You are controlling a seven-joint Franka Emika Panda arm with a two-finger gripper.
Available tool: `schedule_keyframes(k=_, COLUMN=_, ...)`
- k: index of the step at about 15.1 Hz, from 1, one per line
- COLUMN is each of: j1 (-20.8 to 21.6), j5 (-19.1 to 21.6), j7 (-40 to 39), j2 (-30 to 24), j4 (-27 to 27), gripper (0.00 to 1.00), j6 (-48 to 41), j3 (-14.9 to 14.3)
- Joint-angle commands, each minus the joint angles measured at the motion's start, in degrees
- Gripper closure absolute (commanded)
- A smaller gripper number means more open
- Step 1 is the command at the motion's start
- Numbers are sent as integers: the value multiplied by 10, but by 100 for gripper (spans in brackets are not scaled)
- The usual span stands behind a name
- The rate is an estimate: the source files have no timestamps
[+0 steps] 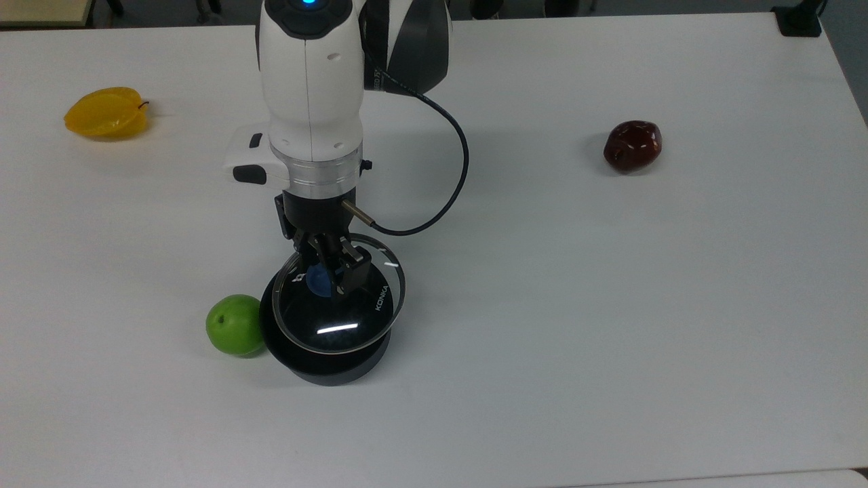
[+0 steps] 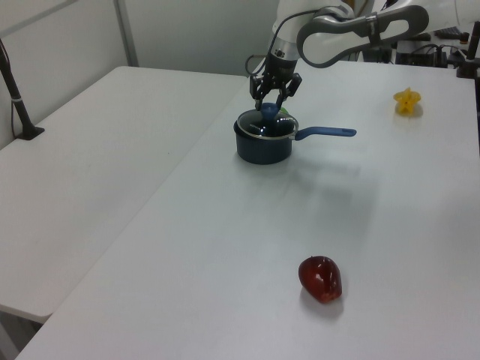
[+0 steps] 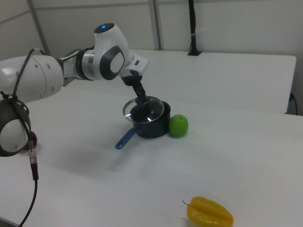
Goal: Close lid
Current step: 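Lower the glass lid onto the saucepan rim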
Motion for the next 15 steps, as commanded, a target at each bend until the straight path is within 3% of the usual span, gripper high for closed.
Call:
schedule_keyframes(k=1, j1=22, j5=5, j7=19, j2=23, j4=15, gripper=65, j6=33, j3=-26)
schedule_keyframes(k=15, j1=22, j5=3, j7=15, j2=31, j4=27, gripper=68, j6=37, j3=-40)
